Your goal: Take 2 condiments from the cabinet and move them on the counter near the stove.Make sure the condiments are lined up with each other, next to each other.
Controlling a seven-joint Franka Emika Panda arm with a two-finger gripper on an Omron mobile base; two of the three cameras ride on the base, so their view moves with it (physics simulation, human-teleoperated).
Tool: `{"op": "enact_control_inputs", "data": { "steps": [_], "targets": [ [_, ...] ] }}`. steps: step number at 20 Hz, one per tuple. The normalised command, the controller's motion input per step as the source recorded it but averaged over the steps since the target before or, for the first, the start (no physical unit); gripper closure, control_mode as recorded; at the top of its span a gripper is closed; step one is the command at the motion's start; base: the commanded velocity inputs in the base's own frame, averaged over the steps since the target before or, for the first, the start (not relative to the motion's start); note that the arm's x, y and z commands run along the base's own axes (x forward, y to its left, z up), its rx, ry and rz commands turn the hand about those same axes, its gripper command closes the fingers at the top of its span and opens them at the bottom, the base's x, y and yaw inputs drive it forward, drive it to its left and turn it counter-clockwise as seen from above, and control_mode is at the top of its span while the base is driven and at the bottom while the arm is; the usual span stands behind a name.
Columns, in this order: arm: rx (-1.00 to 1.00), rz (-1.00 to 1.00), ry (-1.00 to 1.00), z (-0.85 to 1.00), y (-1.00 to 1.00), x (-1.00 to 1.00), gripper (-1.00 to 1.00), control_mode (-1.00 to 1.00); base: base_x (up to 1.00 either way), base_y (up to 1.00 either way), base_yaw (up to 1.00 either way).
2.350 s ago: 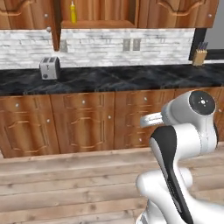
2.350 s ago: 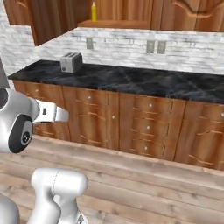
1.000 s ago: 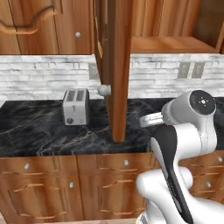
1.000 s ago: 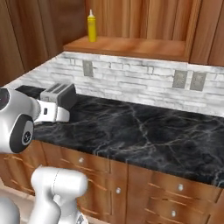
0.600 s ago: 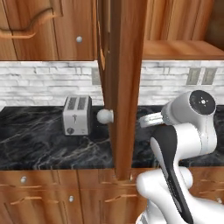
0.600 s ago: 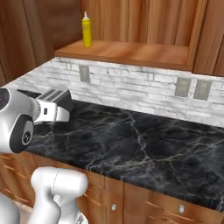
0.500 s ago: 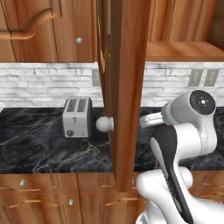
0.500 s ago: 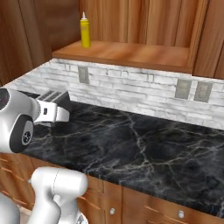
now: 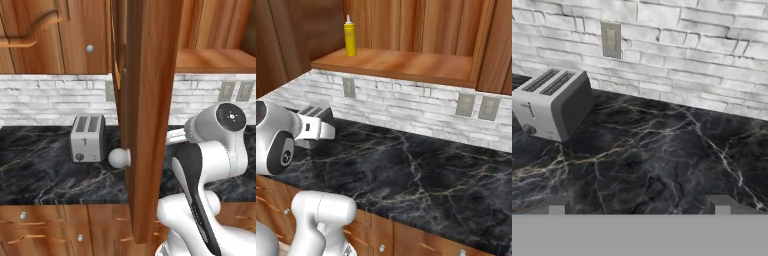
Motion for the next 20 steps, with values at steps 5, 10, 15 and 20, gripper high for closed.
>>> {"op": "enact_control_inputs", "data": {
  "steps": [5,10,15,20],
  "targets": [
    [0.00,0.00,0.00,0.00,0.00,0.00,-1.00,1.00,0.05,0.00,0.01],
    [0.00,0.05,-0.07,0.03,-0.03,0.00,-1.00,-1.00,-0.01,0.00,0.02],
    [0.00,0.23,-0.28,0.25,-0.22,0.00,-1.00,-1.00,0.00,0.00,0.00],
    [0.00,0.08,-0.13,0.51,-0.02,0.03,-1.00,-1.00,0.00,0.00,0.00]
  ]
}}
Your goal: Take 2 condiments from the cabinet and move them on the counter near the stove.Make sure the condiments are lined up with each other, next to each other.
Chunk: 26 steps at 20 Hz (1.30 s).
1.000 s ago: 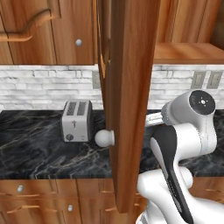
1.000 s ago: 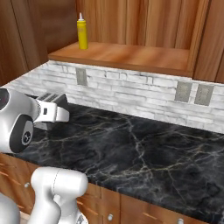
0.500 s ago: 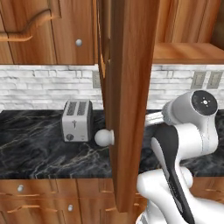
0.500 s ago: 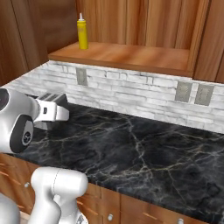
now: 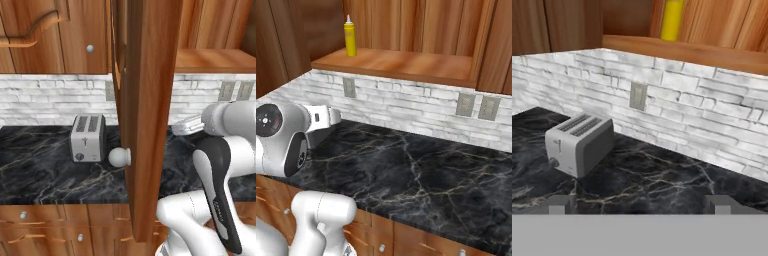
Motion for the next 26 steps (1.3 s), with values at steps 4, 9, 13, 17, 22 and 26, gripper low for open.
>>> {"op": "enact_control_inputs", "data": {
  "steps": [4,9,13,17,22,26],
  "targets": [
    [0.00,-0.07,-0.03,0.55,0.05,0.08,-1.00,-1.00,0.00,0.00,0.00],
    [0.02,-0.06,0.06,0.65,-0.01,0.37,-1.00,-1.00,0.00,0.00,0.00],
    [0.10,-0.02,0.12,0.73,0.00,0.46,-1.00,-1.00,0.00,0.00,0.00],
    [0.15,0.00,0.01,0.38,0.00,0.53,-1.00,-1.00,0.00,0.00,0.00],
    [0.13,0.00,0.00,0.14,0.00,0.56,-1.00,-1.00,0.00,0.00,0.00],
    [0.04,0.04,-0.02,0.00,0.00,0.59,-1.00,-1.00,0.00,0.00,0.00]
  ]
}}
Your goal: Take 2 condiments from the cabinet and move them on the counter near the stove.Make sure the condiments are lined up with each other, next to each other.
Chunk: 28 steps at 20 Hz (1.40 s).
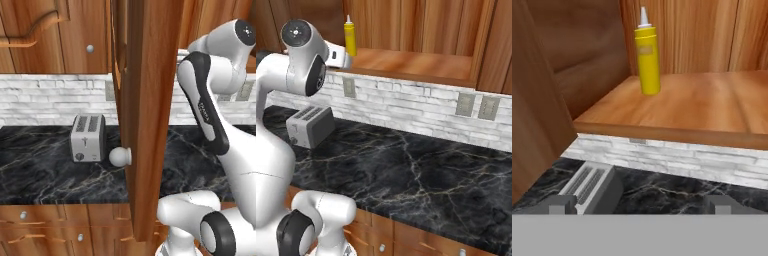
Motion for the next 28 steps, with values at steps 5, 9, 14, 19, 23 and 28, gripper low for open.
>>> {"op": "enact_control_inputs", "data": {
  "steps": [5,9,14,19,23,28],
  "targets": [
    [0.00,0.10,-0.10,0.00,0.00,0.48,-1.00,-1.00,0.00,0.00,0.00],
    [0.00,0.12,-0.14,0.05,0.00,0.45,-1.00,-1.00,0.00,0.00,0.00],
    [0.00,0.08,-0.05,0.11,0.00,0.42,-1.00,-1.00,0.00,0.00,0.00],
    [0.00,0.00,0.01,0.24,0.00,0.45,-1.00,-1.00,0.00,0.00,0.00],
    [-0.03,0.00,0.04,0.13,0.00,0.46,-1.00,-1.00,0.00,0.00,0.00],
    [-0.10,0.00,0.00,-0.01,0.00,0.59,-1.00,-1.00,0.00,0.00,0.00]
  ]
}}
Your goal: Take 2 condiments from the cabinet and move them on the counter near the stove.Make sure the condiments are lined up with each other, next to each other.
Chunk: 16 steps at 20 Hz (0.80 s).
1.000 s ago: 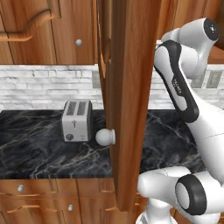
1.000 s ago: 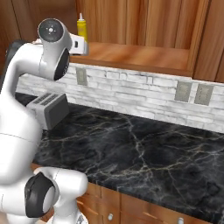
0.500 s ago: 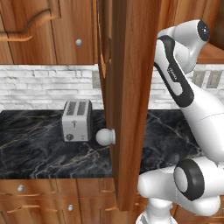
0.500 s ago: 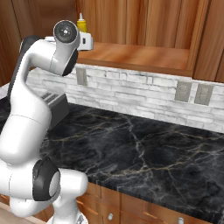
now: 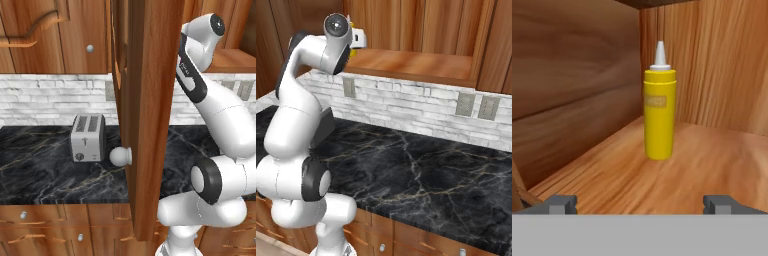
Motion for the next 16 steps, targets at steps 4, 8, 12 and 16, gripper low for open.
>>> {"op": "enact_control_inputs", "data": {
  "steps": [4,8,12,16],
  "targets": [
    [-0.08,0.00,0.00,0.00,0.03,0.51,-1.00,-1.00,0.00,0.00,0.00],
    [-0.01,-0.01,0.00,0.00,0.19,0.31,-1.00,-1.00,0.00,0.00,0.00],
    [0.00,-0.02,0.00,-0.02,0.23,0.28,-1.00,-1.00,0.00,0.00,0.00],
    [0.00,-0.03,0.00,-0.08,0.05,0.27,-1.00,-1.00,0.00,0.00,0.00]
  ]
}}
